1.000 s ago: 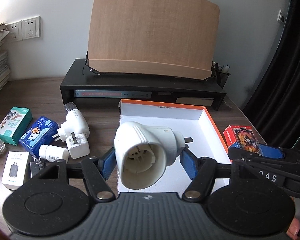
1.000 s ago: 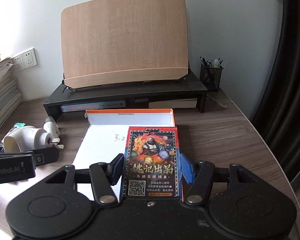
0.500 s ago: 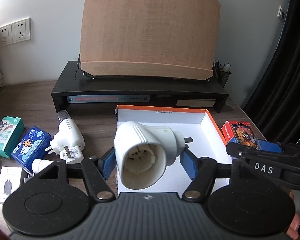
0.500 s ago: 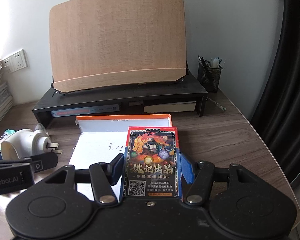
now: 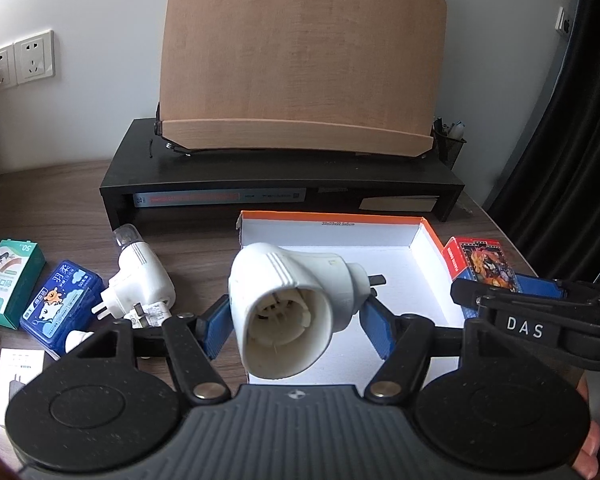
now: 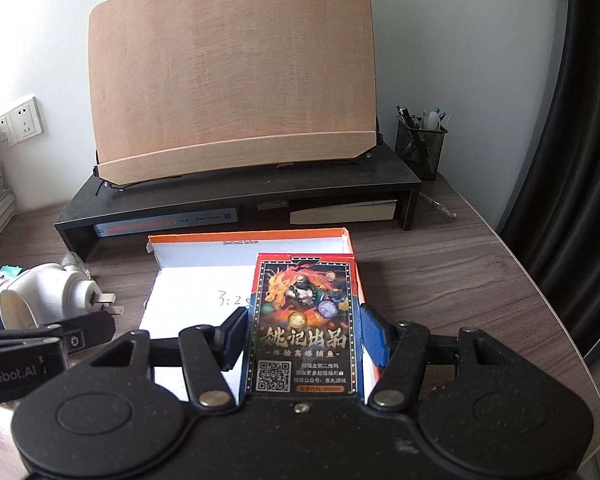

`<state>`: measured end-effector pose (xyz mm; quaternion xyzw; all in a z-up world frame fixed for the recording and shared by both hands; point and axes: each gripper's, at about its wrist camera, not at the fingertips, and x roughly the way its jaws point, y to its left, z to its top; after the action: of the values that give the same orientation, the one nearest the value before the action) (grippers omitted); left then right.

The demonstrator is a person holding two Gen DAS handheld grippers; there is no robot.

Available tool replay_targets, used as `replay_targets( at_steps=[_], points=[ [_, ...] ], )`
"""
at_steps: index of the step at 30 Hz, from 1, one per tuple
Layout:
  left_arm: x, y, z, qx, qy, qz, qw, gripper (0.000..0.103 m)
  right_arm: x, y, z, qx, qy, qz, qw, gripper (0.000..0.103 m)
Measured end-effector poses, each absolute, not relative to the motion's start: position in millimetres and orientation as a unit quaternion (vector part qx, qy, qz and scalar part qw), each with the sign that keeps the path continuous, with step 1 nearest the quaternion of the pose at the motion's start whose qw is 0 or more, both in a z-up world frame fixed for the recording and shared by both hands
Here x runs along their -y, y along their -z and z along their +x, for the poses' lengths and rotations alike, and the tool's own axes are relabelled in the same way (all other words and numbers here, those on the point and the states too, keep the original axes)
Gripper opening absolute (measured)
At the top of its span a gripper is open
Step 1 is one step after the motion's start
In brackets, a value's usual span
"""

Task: Organize rigid objects
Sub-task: 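Carry the plug adapter and card box toward the open white box with both tools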

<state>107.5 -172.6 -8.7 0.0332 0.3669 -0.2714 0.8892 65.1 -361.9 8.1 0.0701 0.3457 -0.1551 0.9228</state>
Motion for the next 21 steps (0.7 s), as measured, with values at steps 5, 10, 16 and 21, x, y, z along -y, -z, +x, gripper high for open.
replay_targets(
  at_steps=[5, 10, 16, 21],
  points=[
    [170.9, 9.6, 110.4, -0.369, 0.271, 0.031, 0.889, 0.069, 359.8, -7.8, 68.8, -0.347, 0.153, 0.068, 0.923, 0.071],
    [171.1, 9.9, 111.4, -0.367, 0.271, 0.033, 0.889, 0.069, 359.8, -7.6, 71.2, -0.347, 0.151, 0.067, 0.923, 0.071],
    [174.1, 10.5, 111.6, -0.369, 0.269, 0.034, 0.889, 0.069, 361.7, -6.9, 72.5, -0.348, 0.149, 0.067, 0.923, 0.071],
    [178.0, 12.1, 110.6, -0.369, 0.27, 0.037, 0.889, 0.069, 362.4, -6.9, 72.6, -0.348, 0.148, 0.067, 0.923, 0.071]
  ],
)
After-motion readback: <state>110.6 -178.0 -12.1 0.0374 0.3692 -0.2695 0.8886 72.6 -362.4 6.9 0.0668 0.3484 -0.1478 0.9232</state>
